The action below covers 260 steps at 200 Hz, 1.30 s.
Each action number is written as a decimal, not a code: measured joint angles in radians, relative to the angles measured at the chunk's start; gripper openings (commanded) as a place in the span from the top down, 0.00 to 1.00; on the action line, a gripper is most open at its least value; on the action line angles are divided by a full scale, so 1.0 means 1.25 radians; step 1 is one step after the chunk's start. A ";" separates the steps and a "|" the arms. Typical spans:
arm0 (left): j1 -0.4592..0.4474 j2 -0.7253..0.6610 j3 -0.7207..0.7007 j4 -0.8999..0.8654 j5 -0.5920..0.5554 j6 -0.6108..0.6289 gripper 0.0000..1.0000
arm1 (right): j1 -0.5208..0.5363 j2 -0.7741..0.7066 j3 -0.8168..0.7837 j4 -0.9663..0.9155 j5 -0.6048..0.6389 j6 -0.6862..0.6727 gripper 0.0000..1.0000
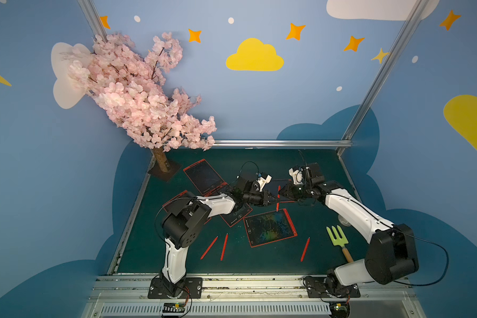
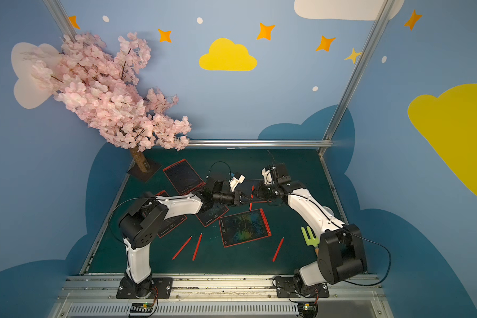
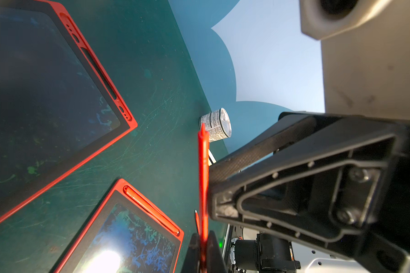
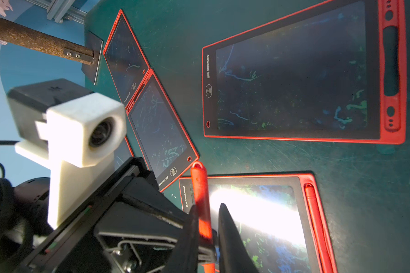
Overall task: Place the stylus back onto the writing tablet
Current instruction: Pick up the stylus from the center of the board.
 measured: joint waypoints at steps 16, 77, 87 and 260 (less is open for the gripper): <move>-0.002 0.000 0.000 0.000 0.001 0.001 0.97 | 0.000 0.004 0.002 0.002 -0.002 0.000 0.84; -0.008 0.000 0.000 -0.005 0.001 0.003 0.97 | 0.000 0.024 0.009 0.004 -0.005 -0.002 0.90; -0.008 0.000 0.000 -0.007 0.001 0.004 0.97 | 0.000 0.024 0.009 0.003 -0.005 -0.002 0.91; -0.022 0.000 0.028 -0.065 -0.038 0.021 0.93 | 0.000 0.024 0.009 0.005 0.000 -0.004 0.96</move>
